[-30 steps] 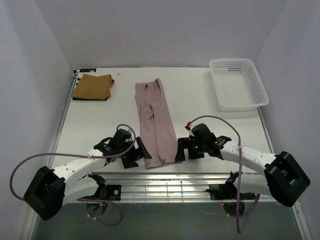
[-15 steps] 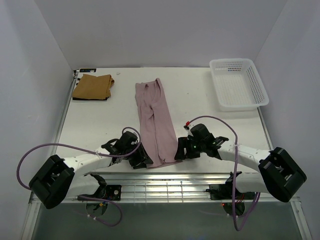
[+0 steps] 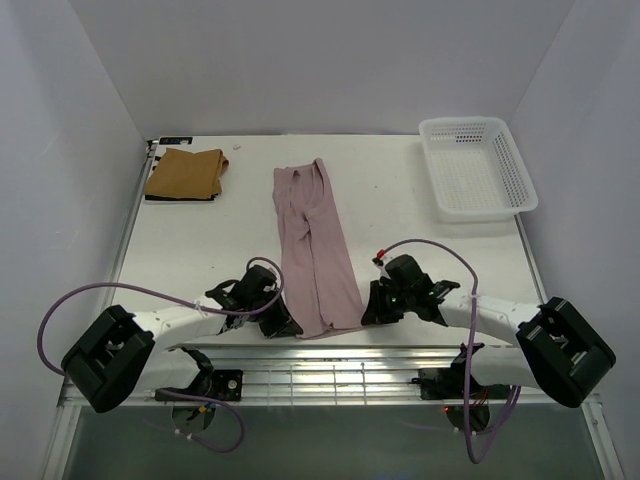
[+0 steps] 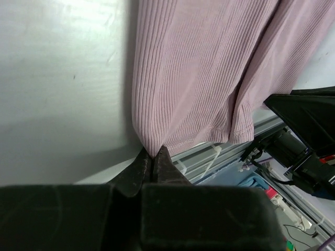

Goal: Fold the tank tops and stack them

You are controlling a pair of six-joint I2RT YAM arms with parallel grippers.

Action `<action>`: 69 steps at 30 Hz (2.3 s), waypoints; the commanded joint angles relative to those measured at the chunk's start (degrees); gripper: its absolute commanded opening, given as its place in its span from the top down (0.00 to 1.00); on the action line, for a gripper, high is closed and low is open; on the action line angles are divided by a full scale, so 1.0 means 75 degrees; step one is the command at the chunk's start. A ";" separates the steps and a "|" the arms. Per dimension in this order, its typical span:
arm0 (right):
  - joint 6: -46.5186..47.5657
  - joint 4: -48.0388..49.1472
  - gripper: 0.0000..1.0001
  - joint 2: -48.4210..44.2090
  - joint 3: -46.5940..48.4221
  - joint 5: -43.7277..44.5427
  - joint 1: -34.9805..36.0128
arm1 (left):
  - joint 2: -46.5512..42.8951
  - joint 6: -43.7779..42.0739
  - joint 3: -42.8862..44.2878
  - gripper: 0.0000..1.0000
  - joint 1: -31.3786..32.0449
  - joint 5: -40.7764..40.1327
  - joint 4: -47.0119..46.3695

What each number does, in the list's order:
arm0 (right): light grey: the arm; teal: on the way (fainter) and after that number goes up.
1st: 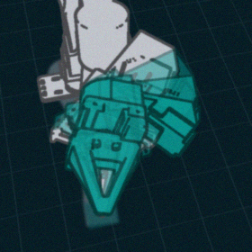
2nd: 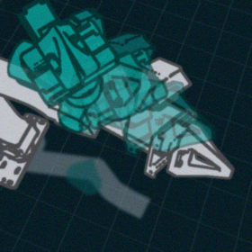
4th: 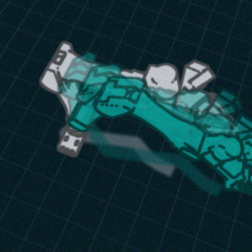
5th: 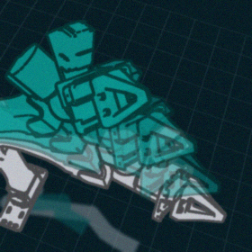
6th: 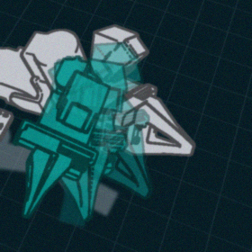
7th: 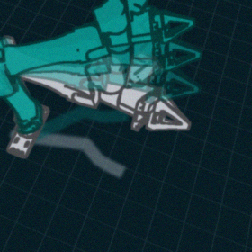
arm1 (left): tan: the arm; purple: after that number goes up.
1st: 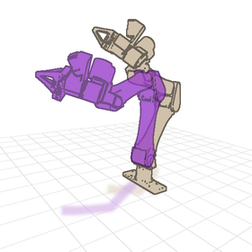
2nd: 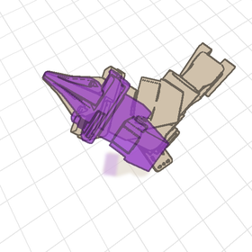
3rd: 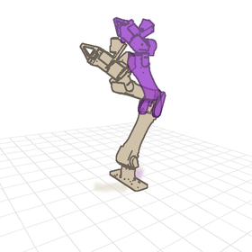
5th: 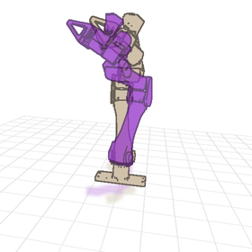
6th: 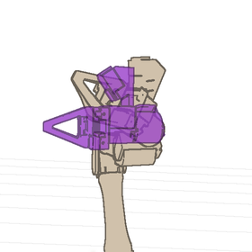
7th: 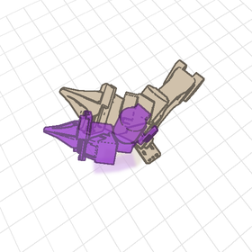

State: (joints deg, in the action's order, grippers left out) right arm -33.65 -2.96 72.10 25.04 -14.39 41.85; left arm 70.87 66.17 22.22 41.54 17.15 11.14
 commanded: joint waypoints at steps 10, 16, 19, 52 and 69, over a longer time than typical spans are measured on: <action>-0.0436 -0.0846 0.92 -0.2827 -0.1230 -0.1011 0.0022 | -0.1176 0.0564 -0.0092 1.00 0.0789 0.0421 0.0460; -0.0014 -0.1631 0.92 -0.2945 -0.0293 -0.0322 0.0022 | -0.1304 0.0704 0.0353 1.00 0.0813 0.0223 0.0472; 0.0173 -0.1691 0.92 -0.2980 0.0118 0.0182 0.0022 | -0.1340 0.0821 0.0611 1.00 0.0813 -0.0431 0.0647; 0.1954 -0.0144 0.92 0.0932 0.3973 0.0737 -0.1454 | 0.2069 -0.1393 0.4748 1.00 -0.1917 -0.0669 0.1222; 0.2834 0.0301 0.92 0.2936 0.5028 0.0256 -0.1888 | 0.3710 -0.2214 0.5791 1.00 -0.2491 -0.0259 0.1222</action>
State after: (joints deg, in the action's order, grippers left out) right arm -14.15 -3.81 92.01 59.83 -10.96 28.42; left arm 98.15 51.22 63.37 23.42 14.06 20.53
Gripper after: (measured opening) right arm 0.086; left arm 0.031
